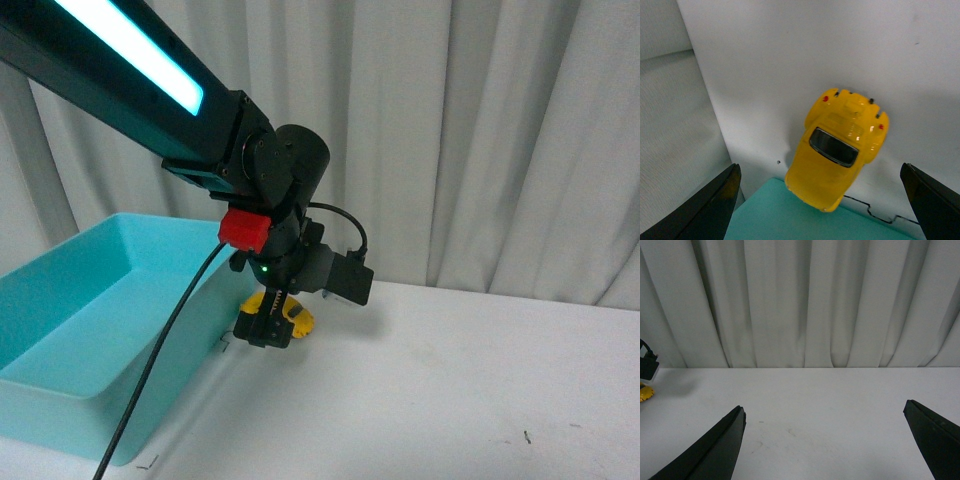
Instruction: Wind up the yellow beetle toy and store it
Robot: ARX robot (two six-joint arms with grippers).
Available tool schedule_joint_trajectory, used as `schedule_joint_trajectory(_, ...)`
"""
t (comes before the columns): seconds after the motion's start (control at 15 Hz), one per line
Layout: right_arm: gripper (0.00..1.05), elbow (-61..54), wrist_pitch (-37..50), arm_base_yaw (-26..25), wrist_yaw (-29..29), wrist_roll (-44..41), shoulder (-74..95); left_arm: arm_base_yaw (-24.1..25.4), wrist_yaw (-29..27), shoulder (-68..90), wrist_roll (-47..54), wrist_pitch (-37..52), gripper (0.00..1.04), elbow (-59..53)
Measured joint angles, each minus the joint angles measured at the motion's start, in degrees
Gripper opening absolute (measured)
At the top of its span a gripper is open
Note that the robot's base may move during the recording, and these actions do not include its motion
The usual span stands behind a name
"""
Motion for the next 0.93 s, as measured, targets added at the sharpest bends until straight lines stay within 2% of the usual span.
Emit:
schedule_joint_trajectory(0.47,0.98,0.0,0.0,0.0,0.0,0.0,0.0,3.2,1.0,5.9,-1.3,-1.4,0.98,6.8)
schedule_joint_trajectory(0.53,0.98,0.0,0.0,0.0,0.0,0.0,0.0,3.2,1.3,6.2,-1.1,-1.2,0.90,7.0)
schedule_joint_trajectory(0.6,0.98,0.0,0.0,0.0,0.0,0.0,0.0,3.2,1.9,6.8,0.1,-1.2,0.75,7.0)
schedule_joint_trajectory(0.73,0.98,0.0,0.0,0.0,0.0,0.0,0.0,3.0,3.0,7.0,1.4,-1.5,0.58,7.2)
schedule_joint_trajectory(0.93,0.98,0.0,0.0,0.0,0.0,0.0,0.0,2.9,3.9,6.7,3.2,-2.0,0.41,7.9)
